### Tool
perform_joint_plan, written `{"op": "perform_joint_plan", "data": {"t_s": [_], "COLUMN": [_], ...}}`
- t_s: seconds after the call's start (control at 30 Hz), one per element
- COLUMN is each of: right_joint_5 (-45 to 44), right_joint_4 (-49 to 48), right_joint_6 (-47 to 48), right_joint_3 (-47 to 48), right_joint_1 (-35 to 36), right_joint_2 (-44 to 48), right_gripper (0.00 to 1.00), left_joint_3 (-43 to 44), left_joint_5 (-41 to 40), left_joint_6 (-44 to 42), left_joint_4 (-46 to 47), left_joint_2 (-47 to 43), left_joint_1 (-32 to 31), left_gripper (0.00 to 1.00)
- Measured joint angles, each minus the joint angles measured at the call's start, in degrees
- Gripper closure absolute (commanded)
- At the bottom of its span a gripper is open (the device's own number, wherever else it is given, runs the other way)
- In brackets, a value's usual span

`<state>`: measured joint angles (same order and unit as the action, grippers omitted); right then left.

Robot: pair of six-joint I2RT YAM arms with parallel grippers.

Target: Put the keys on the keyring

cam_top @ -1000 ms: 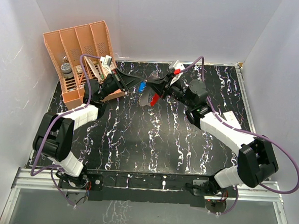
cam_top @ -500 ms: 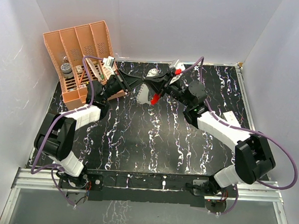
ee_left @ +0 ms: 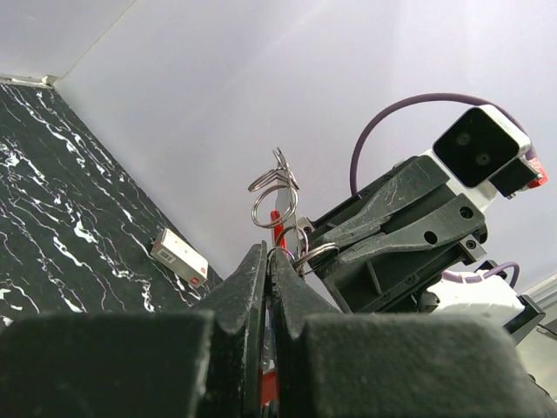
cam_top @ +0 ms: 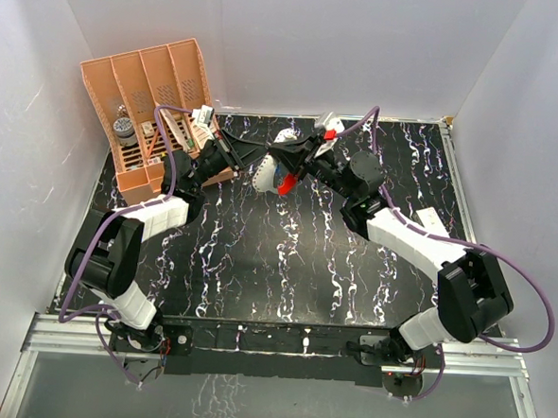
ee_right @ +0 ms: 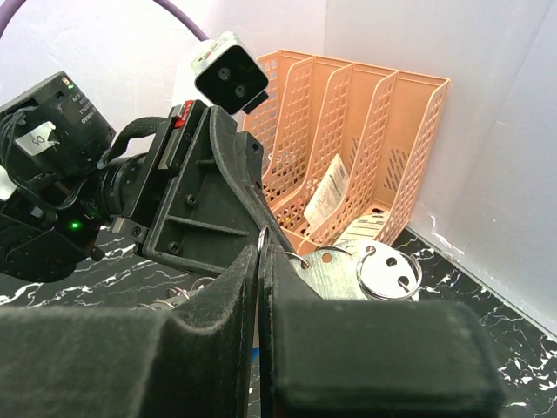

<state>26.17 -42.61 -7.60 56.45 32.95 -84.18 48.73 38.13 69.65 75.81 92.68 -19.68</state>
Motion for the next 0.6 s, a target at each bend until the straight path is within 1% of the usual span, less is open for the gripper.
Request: {"op": "perform_joint_plan", "data": {"t_s": [0.27, 0.33, 0.43, 0.5, 0.53, 0.57, 0.6], "right_joint_5": [-0.2, -0.1, -0.1, -0.1, -0.1, -0.1, -0.1], "right_joint_4": [1.8, 3.0, 6.1, 7.6, 8.5, 9.0, 9.6], "right_joint_6": [0.9, 1.4, 2.0, 2.5, 2.8, 3.0, 3.1], "right_joint_3": [0.1, 0.5, 1.9, 2.4, 2.7, 2.9, 3.1], "right_joint_1": [0.1, 0.1, 0.1, 0.1, 0.1, 0.1, 0.1], "right_joint_2": [0.2, 0.2, 0.2, 0.2, 0.2, 0.2, 0.0], "right_gripper": [1.00, 0.97, 0.95, 0.91, 0.93, 0.98, 0.98], "left_joint_3": [0.0, 0.0, 0.0, 0.0, 0.0, 0.0, 0.0], "left_joint_5": [0.2, 0.2, 0.2, 0.3, 0.4, 0.5, 0.6], "left_joint_6": [-0.2, -0.5, -0.6, -0.7, -0.9, -0.9, -1.0], "left_joint_4": [-1.0, -1.9, -2.5, -3.0, -3.2, -3.5, -3.9], "left_joint_2": [0.0, 0.0, 0.0, 0.0, 0.0, 0.0, 0.0], "left_joint_1": [0.0, 0.0, 0.0, 0.0, 0.0, 0.0, 0.0], "left_gripper": [1.00, 1.00, 1.00, 1.00, 1.00, 1.00, 1.00]}}
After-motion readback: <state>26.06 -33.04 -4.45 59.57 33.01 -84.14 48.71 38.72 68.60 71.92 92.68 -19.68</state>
